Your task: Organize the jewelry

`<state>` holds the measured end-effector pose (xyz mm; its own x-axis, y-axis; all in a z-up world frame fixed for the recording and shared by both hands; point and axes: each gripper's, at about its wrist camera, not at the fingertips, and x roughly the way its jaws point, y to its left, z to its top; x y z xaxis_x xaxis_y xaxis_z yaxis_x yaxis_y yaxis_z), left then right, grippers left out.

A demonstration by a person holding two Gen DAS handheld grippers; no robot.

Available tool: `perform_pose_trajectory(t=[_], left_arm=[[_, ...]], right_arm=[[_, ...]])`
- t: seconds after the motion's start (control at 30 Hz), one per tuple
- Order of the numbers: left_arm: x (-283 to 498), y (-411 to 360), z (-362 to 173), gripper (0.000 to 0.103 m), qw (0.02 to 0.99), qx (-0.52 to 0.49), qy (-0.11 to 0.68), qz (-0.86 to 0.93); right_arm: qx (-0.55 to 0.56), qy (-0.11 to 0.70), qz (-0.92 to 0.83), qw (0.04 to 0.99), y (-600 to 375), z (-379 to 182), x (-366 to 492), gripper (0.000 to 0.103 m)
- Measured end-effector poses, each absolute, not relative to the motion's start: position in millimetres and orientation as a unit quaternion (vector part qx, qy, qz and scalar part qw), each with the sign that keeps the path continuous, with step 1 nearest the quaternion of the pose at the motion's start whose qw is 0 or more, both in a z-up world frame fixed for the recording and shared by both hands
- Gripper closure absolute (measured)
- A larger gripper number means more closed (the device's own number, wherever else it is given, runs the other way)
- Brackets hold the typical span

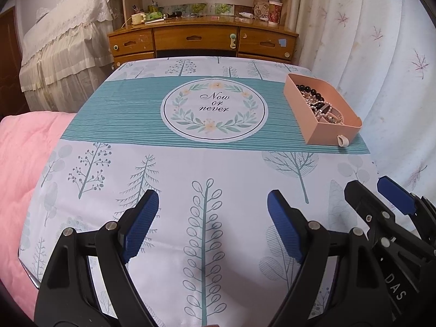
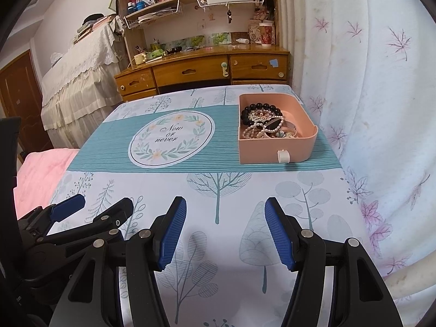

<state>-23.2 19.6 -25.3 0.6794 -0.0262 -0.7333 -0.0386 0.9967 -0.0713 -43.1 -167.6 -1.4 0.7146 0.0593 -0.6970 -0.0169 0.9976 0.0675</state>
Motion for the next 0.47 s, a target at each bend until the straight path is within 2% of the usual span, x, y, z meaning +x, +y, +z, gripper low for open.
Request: perform_pose_trajectory(t=[0.47], left_arm=[[-22.1,20.2,-27.5,0.023,0.914,-0.041,0.404,0.003]], right_arm=[[0.029,0.381,0.022,0.924,-165.9,-3.5,-40.8,0.042]])
